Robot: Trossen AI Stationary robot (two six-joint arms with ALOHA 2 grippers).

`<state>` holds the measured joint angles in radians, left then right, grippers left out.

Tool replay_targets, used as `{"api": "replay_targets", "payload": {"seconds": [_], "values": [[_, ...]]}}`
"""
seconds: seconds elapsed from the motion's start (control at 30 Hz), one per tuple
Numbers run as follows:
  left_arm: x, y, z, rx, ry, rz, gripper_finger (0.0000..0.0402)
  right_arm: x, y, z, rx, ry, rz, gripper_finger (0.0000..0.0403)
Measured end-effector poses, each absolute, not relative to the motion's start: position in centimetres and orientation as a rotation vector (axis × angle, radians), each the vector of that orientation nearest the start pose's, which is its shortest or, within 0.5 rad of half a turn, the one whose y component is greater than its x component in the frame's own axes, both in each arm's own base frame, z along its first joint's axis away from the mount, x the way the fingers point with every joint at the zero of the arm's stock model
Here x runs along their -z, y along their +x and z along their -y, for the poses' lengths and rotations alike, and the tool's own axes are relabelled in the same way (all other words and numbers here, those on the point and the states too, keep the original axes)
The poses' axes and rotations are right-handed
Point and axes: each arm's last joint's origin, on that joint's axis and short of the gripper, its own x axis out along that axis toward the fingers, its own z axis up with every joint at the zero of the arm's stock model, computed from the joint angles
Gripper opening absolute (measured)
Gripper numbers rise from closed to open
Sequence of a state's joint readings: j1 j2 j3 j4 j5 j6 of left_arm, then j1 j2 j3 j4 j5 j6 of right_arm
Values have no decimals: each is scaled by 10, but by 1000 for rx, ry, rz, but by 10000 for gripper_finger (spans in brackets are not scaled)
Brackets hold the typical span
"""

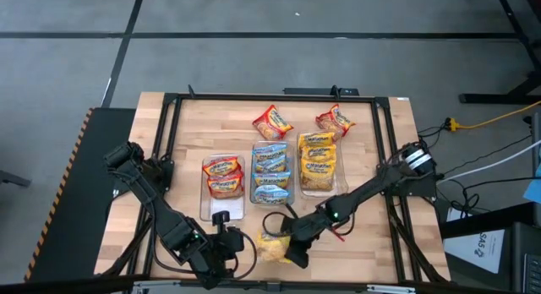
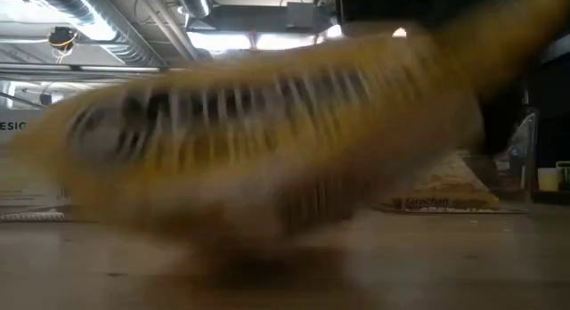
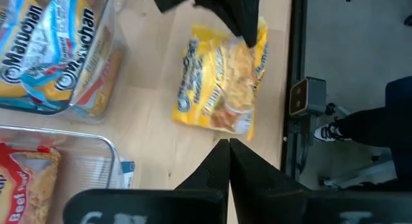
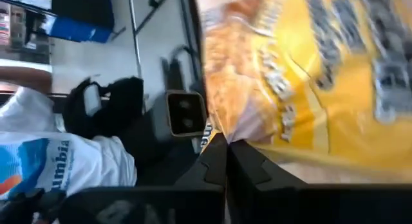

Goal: Sort Maruchan noodles
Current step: Put the yellow noodle pack into the right transparent bin

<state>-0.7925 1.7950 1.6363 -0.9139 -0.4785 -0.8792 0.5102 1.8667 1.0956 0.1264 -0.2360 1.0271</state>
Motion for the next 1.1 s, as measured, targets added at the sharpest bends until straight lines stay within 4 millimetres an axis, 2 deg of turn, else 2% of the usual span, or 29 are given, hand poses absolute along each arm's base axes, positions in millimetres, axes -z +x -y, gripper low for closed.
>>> {"api": "replay_targets", "payload": {"seconds": [0.3,0.47,0.57,0.83,1.1], "values": [[-299,272,256,-125,-165,-892,0,-236,311,-178,-280,731,-833,1],[-299,271,256,-126,-161,-895,0,-266,290,-166,-292,686,-808,0],[-299,271,256,-127,-162,-895,0,-280,274,-155,-236,605,-804,0],[-299,273,255,-130,-165,-894,0,-291,230,-116,188,247,-829,0],[-299,278,250,-147,-175,-892,0,-281,224,-93,328,102,-960,0]]}}
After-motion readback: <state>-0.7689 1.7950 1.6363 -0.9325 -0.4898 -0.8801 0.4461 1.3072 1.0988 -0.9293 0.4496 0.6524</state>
